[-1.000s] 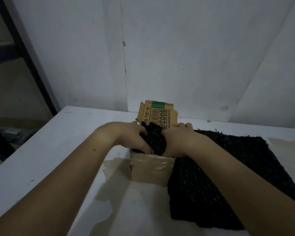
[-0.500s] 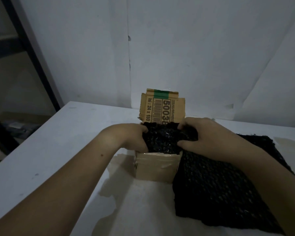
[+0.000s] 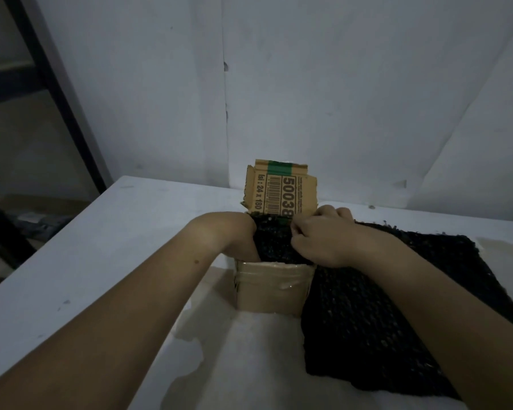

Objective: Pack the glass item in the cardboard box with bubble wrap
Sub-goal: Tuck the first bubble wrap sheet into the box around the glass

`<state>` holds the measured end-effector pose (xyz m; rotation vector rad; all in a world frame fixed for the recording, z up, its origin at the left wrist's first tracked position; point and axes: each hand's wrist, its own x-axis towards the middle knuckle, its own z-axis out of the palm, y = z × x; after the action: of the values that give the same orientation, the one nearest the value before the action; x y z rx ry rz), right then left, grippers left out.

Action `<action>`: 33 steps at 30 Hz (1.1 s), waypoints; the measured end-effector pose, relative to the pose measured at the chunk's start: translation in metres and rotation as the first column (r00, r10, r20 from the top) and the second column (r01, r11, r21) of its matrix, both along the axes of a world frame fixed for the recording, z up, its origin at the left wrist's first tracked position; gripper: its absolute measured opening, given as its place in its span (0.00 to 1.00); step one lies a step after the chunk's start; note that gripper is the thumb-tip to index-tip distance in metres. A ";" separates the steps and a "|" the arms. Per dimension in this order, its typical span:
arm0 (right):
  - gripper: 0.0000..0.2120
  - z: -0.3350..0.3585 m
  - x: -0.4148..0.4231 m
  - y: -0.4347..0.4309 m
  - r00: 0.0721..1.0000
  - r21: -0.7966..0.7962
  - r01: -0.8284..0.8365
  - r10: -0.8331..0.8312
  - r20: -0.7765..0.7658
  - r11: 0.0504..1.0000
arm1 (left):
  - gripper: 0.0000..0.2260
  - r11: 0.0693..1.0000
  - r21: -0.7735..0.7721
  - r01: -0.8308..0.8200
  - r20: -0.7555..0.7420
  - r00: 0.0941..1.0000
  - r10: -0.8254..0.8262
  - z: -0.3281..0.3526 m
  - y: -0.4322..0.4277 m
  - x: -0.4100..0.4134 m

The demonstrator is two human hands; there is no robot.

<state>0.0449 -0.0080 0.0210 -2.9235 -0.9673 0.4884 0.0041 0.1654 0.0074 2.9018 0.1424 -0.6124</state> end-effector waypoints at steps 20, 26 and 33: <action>0.29 -0.016 -0.040 -0.031 0.918 0.014 -0.324 0.311 0.245 0.946 | 0.45 0.968 0.132 0.215 0.503 0.827 -0.252 -0.021 0.006 -0.037; 0.13 0.000 -0.033 -0.032 0.938 0.089 -0.304 0.282 0.200 0.949 | 0.44 0.983 0.026 0.182 0.489 0.855 -0.171 -0.014 0.002 -0.046; 0.19 -0.003 -0.029 -0.036 0.940 0.174 -0.290 0.246 0.236 0.941 | 0.23 0.960 0.073 0.271 0.677 0.693 -0.248 -0.036 0.005 -0.085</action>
<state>0.0161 -0.0441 0.0175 -2.7063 -1.3659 0.0713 -0.0805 0.1703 -0.0291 2.9135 -0.3827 0.4597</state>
